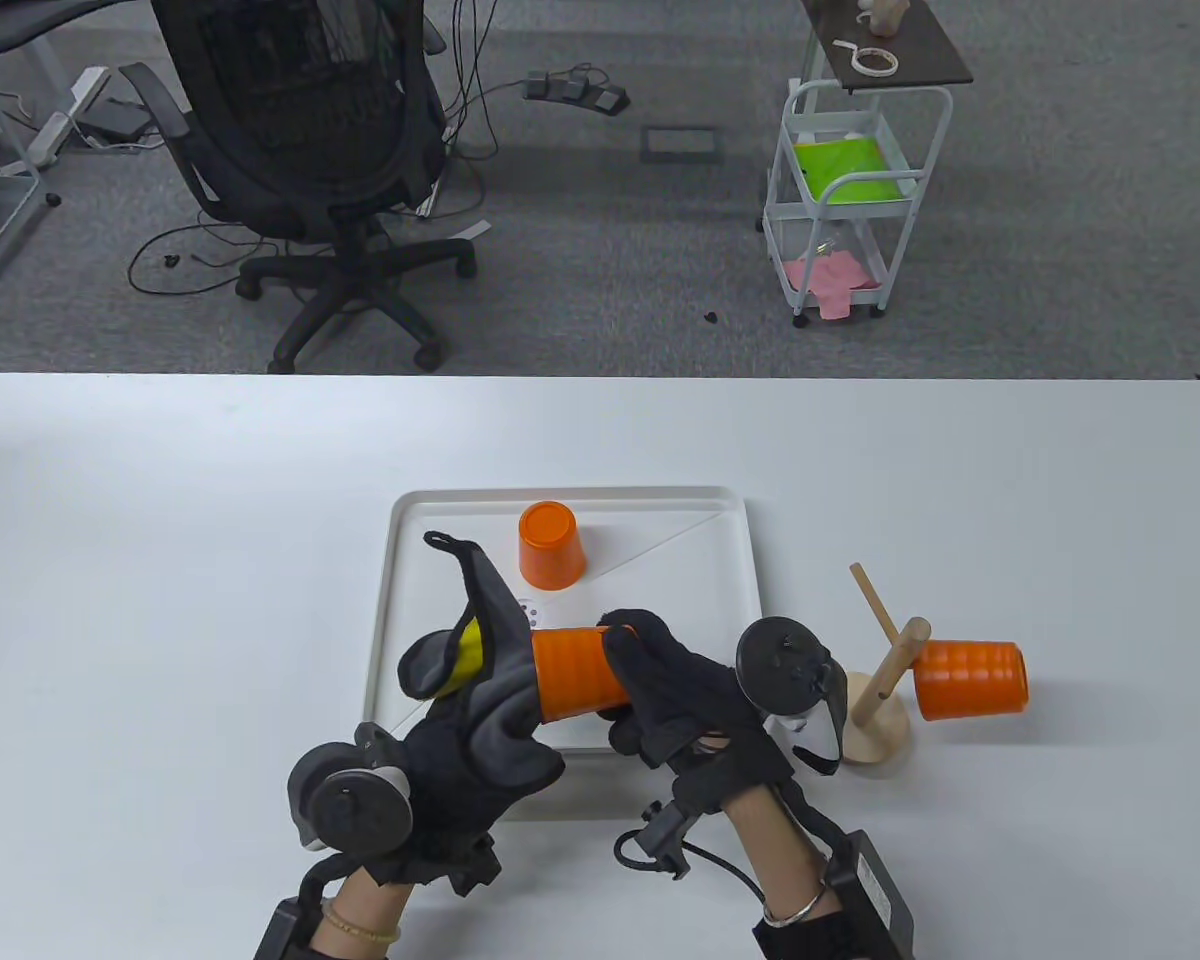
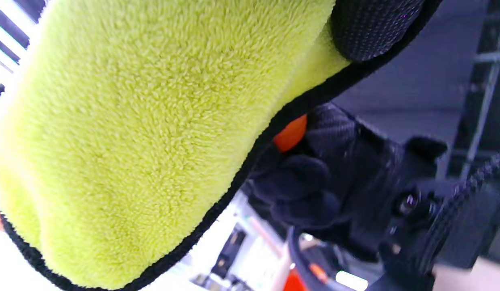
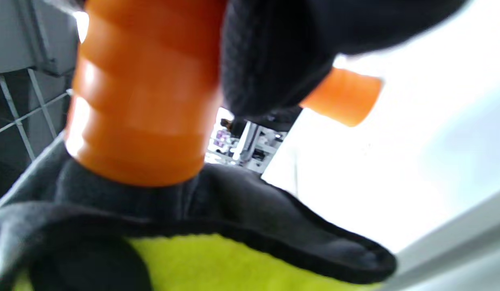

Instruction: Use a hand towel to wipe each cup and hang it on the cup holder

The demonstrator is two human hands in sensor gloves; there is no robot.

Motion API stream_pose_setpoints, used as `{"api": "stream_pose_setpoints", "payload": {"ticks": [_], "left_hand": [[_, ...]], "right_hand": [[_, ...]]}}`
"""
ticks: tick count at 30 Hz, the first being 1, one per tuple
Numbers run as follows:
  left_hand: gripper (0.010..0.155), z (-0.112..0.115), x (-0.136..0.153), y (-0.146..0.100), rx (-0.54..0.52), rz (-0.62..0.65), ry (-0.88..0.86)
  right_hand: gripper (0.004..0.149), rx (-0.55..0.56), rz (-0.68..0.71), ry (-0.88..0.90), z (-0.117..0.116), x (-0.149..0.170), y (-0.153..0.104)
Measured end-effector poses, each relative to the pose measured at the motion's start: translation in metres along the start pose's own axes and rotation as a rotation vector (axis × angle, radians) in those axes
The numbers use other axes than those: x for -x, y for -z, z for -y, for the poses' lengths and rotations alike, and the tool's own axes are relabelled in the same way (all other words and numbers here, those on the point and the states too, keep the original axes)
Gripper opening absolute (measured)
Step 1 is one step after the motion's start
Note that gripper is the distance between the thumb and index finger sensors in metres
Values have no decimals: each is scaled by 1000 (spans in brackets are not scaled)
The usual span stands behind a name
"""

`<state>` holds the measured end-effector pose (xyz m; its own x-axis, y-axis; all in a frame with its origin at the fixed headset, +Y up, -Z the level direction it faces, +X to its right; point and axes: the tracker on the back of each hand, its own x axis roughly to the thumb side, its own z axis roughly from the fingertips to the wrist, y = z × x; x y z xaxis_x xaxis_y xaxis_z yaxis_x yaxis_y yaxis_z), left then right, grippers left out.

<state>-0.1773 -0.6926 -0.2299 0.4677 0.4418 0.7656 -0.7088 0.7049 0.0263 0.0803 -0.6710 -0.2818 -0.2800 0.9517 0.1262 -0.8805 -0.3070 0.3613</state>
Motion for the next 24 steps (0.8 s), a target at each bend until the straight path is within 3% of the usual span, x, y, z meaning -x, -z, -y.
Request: {"api": "stream_pose_setpoints", "payload": {"ticks": [6, 9, 19, 24], "left_hand": [[62, 9, -15, 5, 47, 76, 15], [63, 13, -11, 5, 82, 56, 8], [63, 11, 9, 6, 31, -44, -507], [63, 11, 21, 5, -34, -73, -880]], "right_hand": [[85, -131, -56, -6, -6, 1, 2], [84, -115, -33, -96, -13, -2, 1], [80, -143, 151, -163, -35, -7, 3], [75, -183, 322, -225, -39, -17, 1]]}}
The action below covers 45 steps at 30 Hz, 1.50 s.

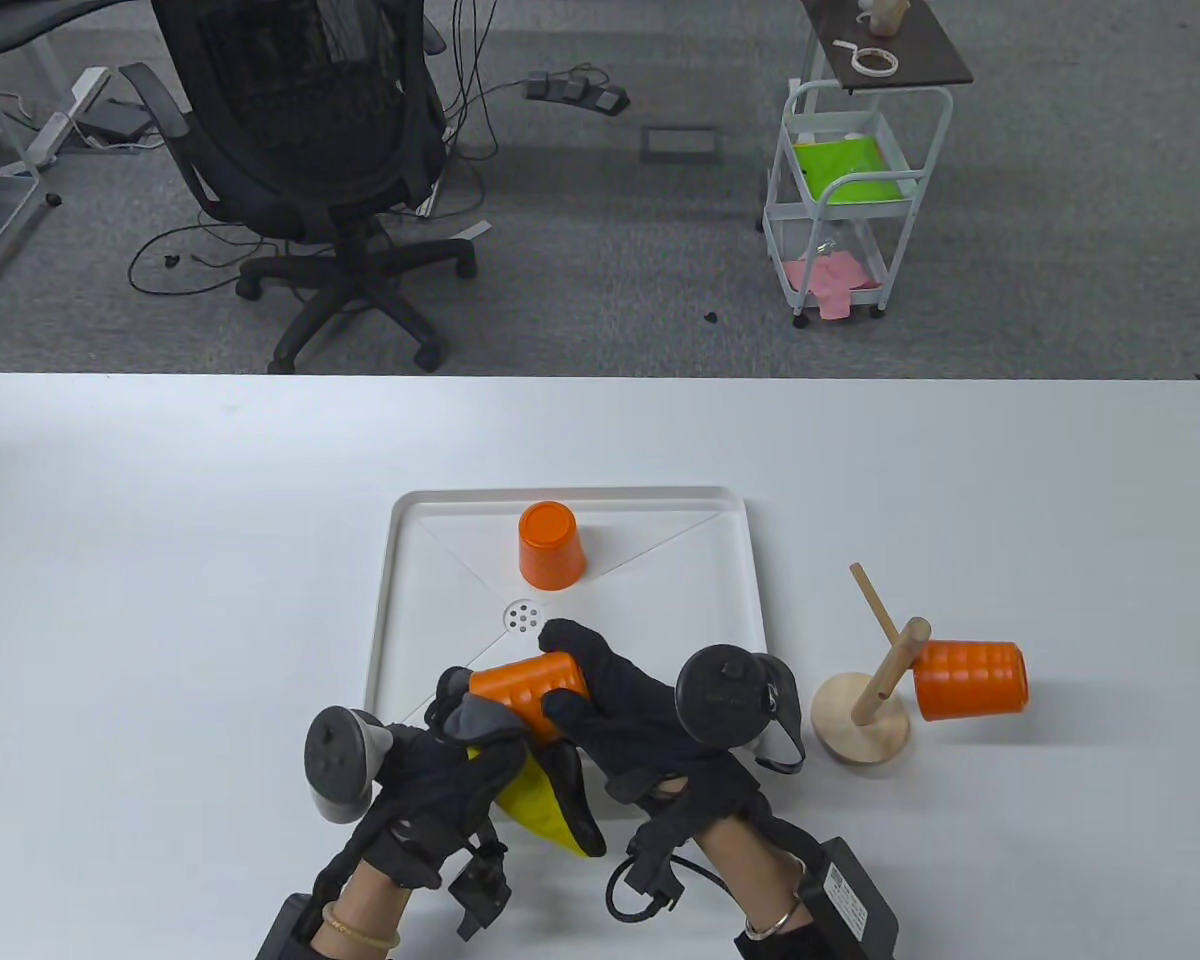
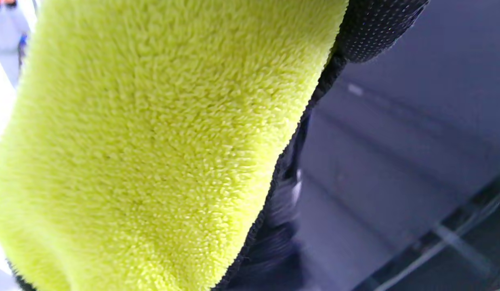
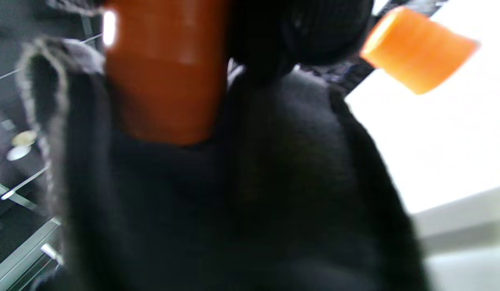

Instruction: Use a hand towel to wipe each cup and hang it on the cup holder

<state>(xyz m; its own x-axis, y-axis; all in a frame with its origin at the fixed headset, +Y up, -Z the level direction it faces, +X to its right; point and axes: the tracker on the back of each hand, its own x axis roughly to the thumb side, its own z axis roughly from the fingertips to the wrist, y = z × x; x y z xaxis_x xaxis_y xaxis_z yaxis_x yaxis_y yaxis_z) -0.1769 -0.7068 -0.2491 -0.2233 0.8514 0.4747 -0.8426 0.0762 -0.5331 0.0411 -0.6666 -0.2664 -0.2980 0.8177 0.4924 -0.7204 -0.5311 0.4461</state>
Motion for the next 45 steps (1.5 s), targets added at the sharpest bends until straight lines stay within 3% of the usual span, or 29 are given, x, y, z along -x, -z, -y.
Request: {"api": "stream_pose_setpoints", "payload": {"ticks": [5, 12, 16, 21, 24, 27, 34, 37, 41, 45], "left_hand": [[65, -10, 5, 0, 4, -19, -234], [67, -22, 10, -3, -27, -34, -371], [68, -39, 7, -9, -99, -43, -304], [60, -55, 1, -19, -233, -26, -154], [62, -50, 2, -19, -258, -7, -108], [65, -40, 6, -14, -178, 19, -190], [75, -20, 28, -12, -167, -54, -470], [78, -16, 35, -12, -163, -102, -544], [80, -14, 39, -14, -155, -169, -501], [74, -14, 29, -12, -137, -152, -398]], "right_hand": [[68, -17, 123, -88, -1, -12, -1], [70, 53, 276, -424, -3, -35, -8], [72, 103, 289, -532, -2, -41, -10], [71, 200, 267, -367, 20, -36, -16], [71, 271, 229, -279, 28, -33, -17], [72, 289, 178, -348, 27, -31, -16], [72, 151, 264, -484, -4, -31, -7], [73, 110, 321, -648, -20, -38, -6], [79, 115, 362, -832, -32, -47, -9], [82, 136, 352, -814, -30, -48, -10]]}}
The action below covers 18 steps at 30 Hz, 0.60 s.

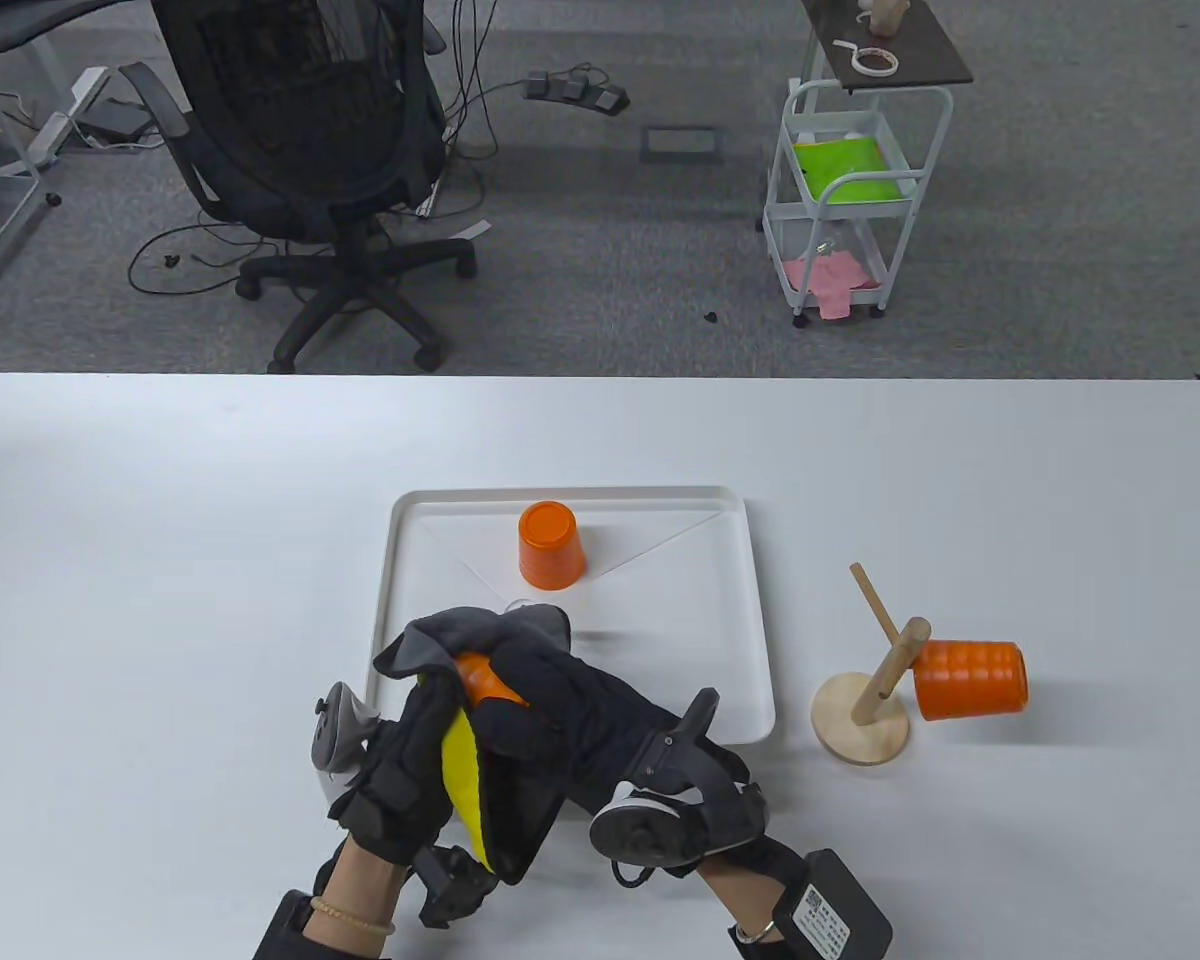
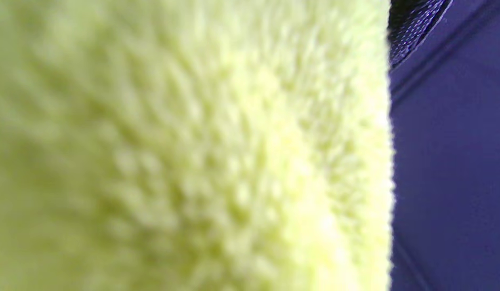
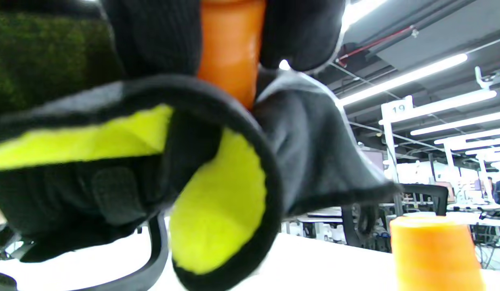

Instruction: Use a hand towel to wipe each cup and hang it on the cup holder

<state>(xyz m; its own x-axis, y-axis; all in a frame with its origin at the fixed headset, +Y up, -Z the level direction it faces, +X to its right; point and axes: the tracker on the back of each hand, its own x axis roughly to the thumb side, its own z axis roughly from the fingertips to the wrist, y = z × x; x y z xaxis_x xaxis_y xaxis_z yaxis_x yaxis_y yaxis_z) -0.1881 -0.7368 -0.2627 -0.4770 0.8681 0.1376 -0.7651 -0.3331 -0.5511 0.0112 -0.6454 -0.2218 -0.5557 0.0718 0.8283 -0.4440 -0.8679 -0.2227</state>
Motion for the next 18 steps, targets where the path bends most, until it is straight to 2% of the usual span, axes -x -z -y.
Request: {"api": "stream_pose_setpoints", "payload": {"ticks": [3, 5, 8, 11, 12, 14, 16, 17, 18], "left_hand": [[69, 3, -12, 0, 7, 59, 162], [67, 7, -20, -1, -2, 120, 255], [64, 17, -31, -5, -44, 219, 484], [62, 29, -41, -8, -43, 295, 776], [62, 32, -43, -9, -36, 312, 860], [59, 38, -46, -11, -26, 342, 1051], [58, 44, -44, -11, 23, 349, 1214], [58, 47, -41, -11, 55, 347, 1283], [58, 49, -40, -11, 68, 351, 1309]], "right_hand": [[82, 8, -45, 67, 0, 6, 0], [81, 19, -97, 196, -1, 13, 1], [82, -1, -176, 483, -5, 32, 1], [83, -35, -303, 779, -13, 49, -3], [83, -58, -347, 853, -17, 53, -4], [84, -174, -463, 1033, -26, 62, -8], [84, -354, -616, 1225, -36, 66, -15], [85, -394, -698, 1303, -41, 70, -20], [85, -391, -717, 1316, -43, 72, -22]]}}
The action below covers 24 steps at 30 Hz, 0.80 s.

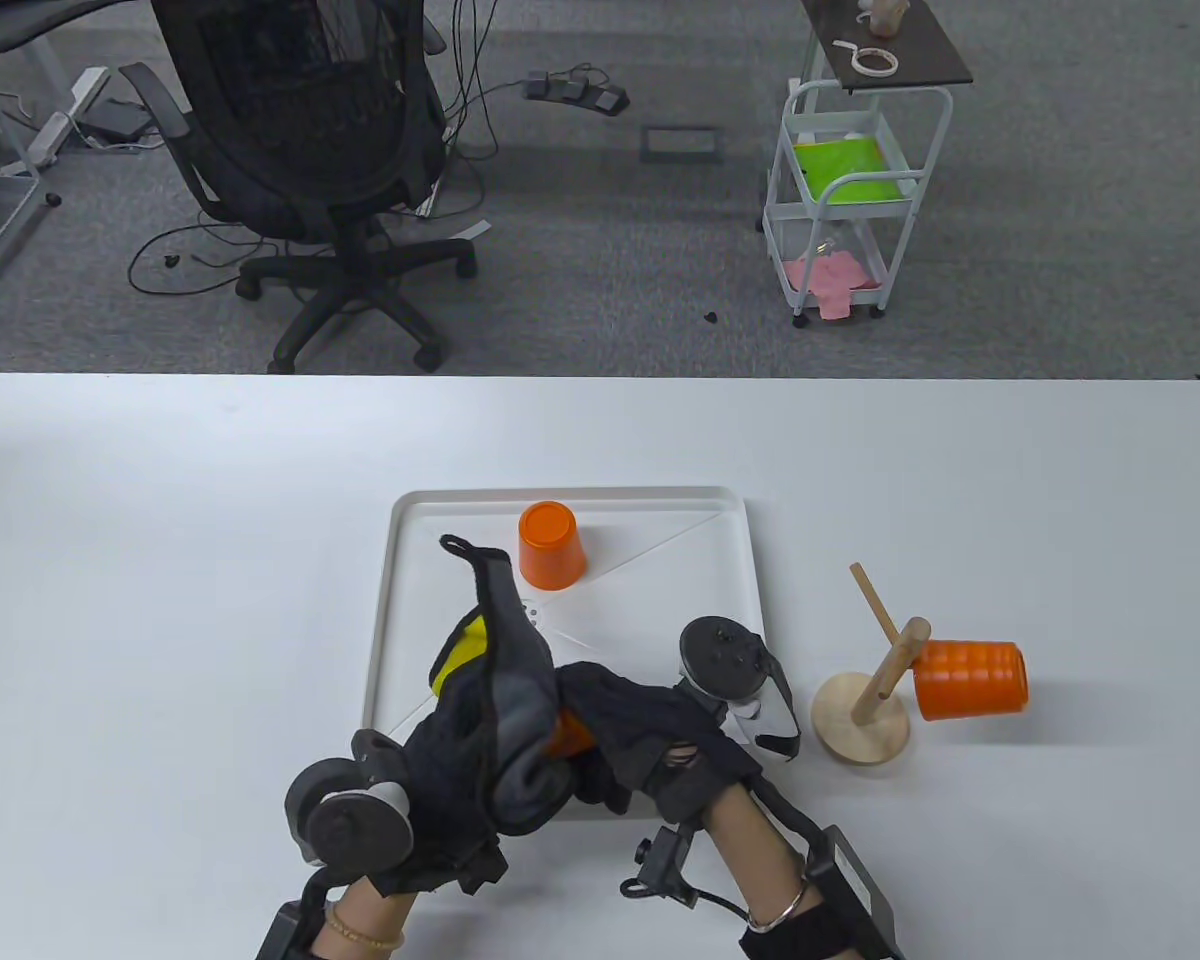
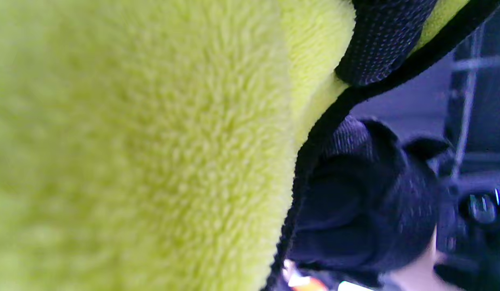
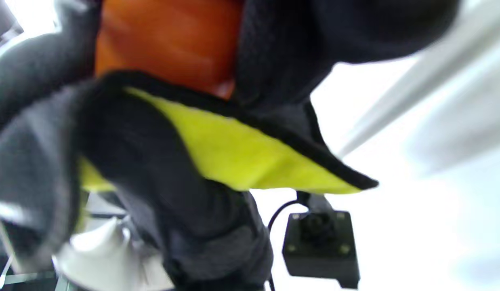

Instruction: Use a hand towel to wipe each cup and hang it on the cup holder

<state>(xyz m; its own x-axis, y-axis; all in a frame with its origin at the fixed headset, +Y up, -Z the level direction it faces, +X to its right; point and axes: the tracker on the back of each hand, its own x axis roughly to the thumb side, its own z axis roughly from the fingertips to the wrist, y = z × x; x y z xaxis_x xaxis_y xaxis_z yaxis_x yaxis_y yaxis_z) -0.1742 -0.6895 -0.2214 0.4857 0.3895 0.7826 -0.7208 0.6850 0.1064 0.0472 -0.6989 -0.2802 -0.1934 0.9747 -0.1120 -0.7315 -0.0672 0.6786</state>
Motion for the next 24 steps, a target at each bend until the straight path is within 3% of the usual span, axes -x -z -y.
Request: {"api": "stream_pose_setpoints", "payload": {"ticks": [4, 10, 13, 15, 19, 24], "left_hand": [[57, 6, -8, 2, 42, 48, 157], [65, 2, 4, 0, 0, -45, -9], [72, -1, 19, -3, -59, -157, -243], [74, -1, 32, -6, -133, -251, -488], [76, 4, 47, -11, -196, -365, -865], [80, 12, 57, -13, -82, -431, -1162]], "right_hand": [[86, -15, -86, 45, 7, 11, 3], [85, 45, -26, -34, 8, 2, -1], [82, 123, 114, -174, 10, -12, -8], [79, 184, 220, -294, 10, -25, -15], [74, 240, 403, -494, -1, -44, -24], [71, 300, 589, -884, -23, -54, -31]]}}
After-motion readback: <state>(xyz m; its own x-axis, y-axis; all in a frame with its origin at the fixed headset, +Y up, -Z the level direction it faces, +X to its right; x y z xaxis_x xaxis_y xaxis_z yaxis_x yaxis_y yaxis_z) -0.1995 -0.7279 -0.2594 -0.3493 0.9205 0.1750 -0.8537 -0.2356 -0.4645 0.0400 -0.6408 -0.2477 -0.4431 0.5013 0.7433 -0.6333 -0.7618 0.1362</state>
